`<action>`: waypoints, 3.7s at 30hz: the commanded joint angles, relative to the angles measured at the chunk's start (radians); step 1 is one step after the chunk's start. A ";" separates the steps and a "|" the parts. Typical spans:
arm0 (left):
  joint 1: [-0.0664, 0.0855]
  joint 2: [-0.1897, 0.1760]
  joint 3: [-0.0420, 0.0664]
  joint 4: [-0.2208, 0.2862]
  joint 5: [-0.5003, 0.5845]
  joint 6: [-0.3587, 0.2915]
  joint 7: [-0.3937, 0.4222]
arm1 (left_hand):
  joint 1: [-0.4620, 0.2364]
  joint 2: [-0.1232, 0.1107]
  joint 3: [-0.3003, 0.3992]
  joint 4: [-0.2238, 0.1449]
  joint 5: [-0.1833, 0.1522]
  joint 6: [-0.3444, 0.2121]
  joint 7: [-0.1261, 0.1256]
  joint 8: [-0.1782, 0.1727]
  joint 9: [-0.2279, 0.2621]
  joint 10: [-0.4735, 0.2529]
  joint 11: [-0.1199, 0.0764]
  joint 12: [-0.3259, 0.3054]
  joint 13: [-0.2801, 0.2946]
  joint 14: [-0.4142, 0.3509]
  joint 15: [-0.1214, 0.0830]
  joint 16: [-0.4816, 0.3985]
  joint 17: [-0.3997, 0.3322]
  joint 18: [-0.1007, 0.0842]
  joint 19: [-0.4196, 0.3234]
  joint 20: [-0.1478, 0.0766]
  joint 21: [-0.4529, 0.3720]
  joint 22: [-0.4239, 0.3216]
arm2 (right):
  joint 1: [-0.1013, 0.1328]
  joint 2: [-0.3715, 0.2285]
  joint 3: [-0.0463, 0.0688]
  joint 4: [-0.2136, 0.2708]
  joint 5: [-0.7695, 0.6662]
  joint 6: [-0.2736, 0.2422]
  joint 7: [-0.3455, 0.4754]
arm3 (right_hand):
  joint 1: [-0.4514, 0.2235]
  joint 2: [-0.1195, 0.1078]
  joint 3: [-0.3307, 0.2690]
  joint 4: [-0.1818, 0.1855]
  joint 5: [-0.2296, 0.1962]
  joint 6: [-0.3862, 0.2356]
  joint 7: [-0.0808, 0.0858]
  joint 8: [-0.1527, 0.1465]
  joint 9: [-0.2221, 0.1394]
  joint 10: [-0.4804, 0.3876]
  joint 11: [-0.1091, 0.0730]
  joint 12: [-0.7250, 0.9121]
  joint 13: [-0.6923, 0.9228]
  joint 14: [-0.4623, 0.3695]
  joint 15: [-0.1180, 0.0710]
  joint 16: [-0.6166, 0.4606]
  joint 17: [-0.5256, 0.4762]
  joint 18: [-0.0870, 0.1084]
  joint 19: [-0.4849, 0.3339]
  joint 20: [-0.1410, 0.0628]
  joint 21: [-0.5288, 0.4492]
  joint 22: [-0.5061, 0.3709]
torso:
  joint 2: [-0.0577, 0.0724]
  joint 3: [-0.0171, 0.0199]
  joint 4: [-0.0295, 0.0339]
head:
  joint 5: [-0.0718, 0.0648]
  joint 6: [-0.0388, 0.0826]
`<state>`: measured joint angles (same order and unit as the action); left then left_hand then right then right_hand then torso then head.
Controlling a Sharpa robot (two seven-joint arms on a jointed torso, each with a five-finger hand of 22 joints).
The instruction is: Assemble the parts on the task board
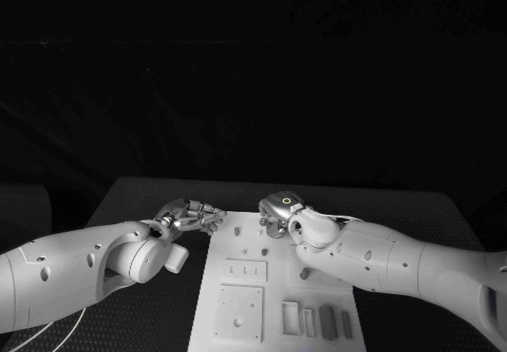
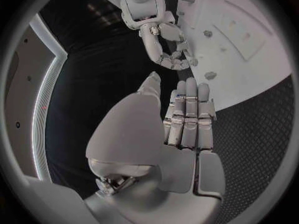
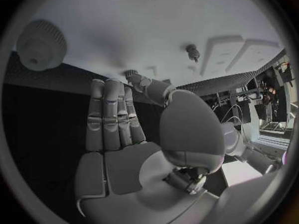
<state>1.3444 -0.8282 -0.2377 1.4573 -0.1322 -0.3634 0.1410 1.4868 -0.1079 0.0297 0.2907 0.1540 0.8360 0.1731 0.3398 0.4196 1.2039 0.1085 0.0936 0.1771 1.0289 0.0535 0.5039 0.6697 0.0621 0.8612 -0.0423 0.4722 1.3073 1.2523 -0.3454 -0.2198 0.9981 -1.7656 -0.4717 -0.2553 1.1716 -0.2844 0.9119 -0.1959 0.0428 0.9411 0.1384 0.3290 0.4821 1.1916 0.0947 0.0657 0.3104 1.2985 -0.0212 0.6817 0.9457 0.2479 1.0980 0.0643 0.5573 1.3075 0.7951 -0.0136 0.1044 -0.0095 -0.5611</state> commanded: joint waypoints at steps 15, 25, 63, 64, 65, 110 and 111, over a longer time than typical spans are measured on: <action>0.015 -0.007 0.003 -0.020 -0.002 0.012 0.018 | 0.001 0.005 -0.007 0.000 -0.005 0.002 0.001 -0.006 0.004 0.026 -0.007 0.003 0.010 0.005 0.003 -0.010 0.005 0.011 -0.008 -0.001 0.005 0.014 | 0.078 -0.229 0.073 0.241 0.191 0.048 0.133 | -0.079 -0.014 -0.088 -0.006 0.007 -0.004 0.008 -0.005 0.001 0.006 -0.002 0.003 -0.019 -0.001 0.003 0.008 -0.002 0.014 -0.009 0.000 0.016 0.022 | -0.006 0.0047 -0.0170 | -0.002 0.025; 0.015 -0.005 0.002 -0.032 -0.001 0.015 0.019 | 0.001 0.006 -0.008 0.000 -0.005 0.002 0.001 -0.007 0.004 0.024 -0.006 0.002 0.010 0.005 0.003 -0.011 0.006 0.011 -0.008 -0.001 0.006 0.014 | 0.093 -0.323 0.076 0.252 0.194 0.184 0.133 | -0.134 -0.014 -0.173 -0.009 0.007 -0.038 0.004 -0.025 -0.008 0.036 -0.011 0.014 -0.011 -0.006 -0.006 0.014 -0.002 0.014 -0.012 -0.001 0.025 0.023 | -0.015 0.0094 -0.0328 | -0.001 0.028; 0.014 0.010 0.001 -0.041 0.000 0.027 0.018 | 0.001 0.008 -0.008 0.000 -0.005 0.002 0.002 -0.008 0.005 0.022 -0.005 0.000 0.010 0.005 0.003 -0.012 0.007 0.011 -0.009 -0.001 0.006 0.014 | 0.049 -0.212 0.075 0.020 0.231 0.281 0.209 | -0.095 0.014 -0.328 0.061 0.010 -0.112 -0.031 -0.011 -0.009 -0.204 -0.094 0.966 0.669 -0.171 -0.079 0.517 0.167 0.014 -0.097 -0.049 0.449 0.024 | -0.014 0.0083 -0.0323 | 0.000 0.013; 0.014 0.010 0.001 -0.040 0.000 0.027 0.018 | 0.001 0.008 -0.008 0.000 -0.005 0.002 0.002 -0.008 0.005 0.022 -0.005 0.000 0.010 0.005 0.003 -0.012 0.007 0.011 -0.009 -0.001 0.006 0.014 | 0.049 -0.212 0.075 0.021 0.231 0.282 0.208 | -0.090 0.018 -0.321 0.062 0.009 -0.104 -0.032 -0.009 -0.009 -0.199 -0.095 0.980 0.669 -0.168 -0.080 0.524 0.167 0.014 -0.094 -0.052 0.457 0.024 | -0.014 0.0083 -0.0321 | 0.000 0.012; 0.014 0.010 0.001 -0.040 0.000 0.027 0.017 | 0.001 0.008 -0.008 0.000 -0.005 0.002 0.002 -0.008 0.005 0.022 -0.005 0.000 0.010 0.005 0.003 -0.012 0.007 0.011 -0.009 -0.001 0.006 0.014 | 0.048 -0.210 0.075 0.020 0.231 0.283 0.208 | -0.088 0.021 -0.314 0.063 0.009 -0.097 -0.032 -0.006 -0.008 -0.199 -0.095 0.989 0.668 -0.168 -0.081 0.527 0.166 0.014 -0.094 -0.053 0.461 0.023 | -0.014 0.0084 -0.0317 | 0.000 0.010; 0.014 0.003 0.001 -0.031 0.000 0.026 0.014 | 0.001 0.009 -0.009 0.000 -0.005 0.001 0.003 -0.010 0.006 0.021 -0.004 -0.002 0.012 0.006 0.003 -0.014 0.009 0.011 -0.009 -0.001 0.006 0.013 | 0.008 -0.168 0.072 -0.033 0.233 0.310 0.200 | -0.066 0.037 -0.179 0.087 0.006 -0.084 -0.022 0.002 -0.008 -0.213 -0.088 1.065 0.622 -0.171 -0.076 0.561 0.140 0.014 -0.095 -0.063 0.499 0.016 | -0.015 0.0107 -0.0320 | 0.005 -0.002; 0.014 0.002 0.001 -0.031 0.000 0.026 0.014 | 0.001 0.009 -0.009 0.000 -0.005 0.001 0.003 -0.010 0.006 0.021 -0.004 -0.002 0.012 0.006 0.003 -0.014 0.009 0.011 -0.009 -0.001 0.006 0.013 | 0.008 -0.168 0.072 -0.033 0.233 0.311 0.200 | -0.067 0.038 -0.178 0.086 0.006 -0.077 -0.020 0.005 -0.007 -0.213 -0.086 1.067 0.620 -0.172 -0.075 0.562 0.139 0.014 -0.096 -0.063 0.500 0.016 | -0.015 0.0109 -0.0322 | 0.006 -0.002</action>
<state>1.3576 -0.8259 -0.2370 1.4239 -0.1327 -0.3504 0.1457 1.4868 -0.1079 0.0242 0.2907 0.1540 0.8360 0.1731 0.3361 0.4240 1.2276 0.1001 0.0936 0.1874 1.0289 0.0535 0.4961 0.6778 0.0589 0.8612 -0.0423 0.4722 1.3077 1.2689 -0.5153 -0.1432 0.9654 -1.5299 -0.1939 -0.0582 1.1034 -0.2500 0.7260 -0.1090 0.0504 0.7958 0.0942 0.3308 0.4741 0.9983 0.0051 1.1267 0.9318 1.1251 -0.1012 1.2385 1.0860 0.2482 1.0037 0.0087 1.0523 1.3082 0.7801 -0.0035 0.0724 -0.0053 -0.5625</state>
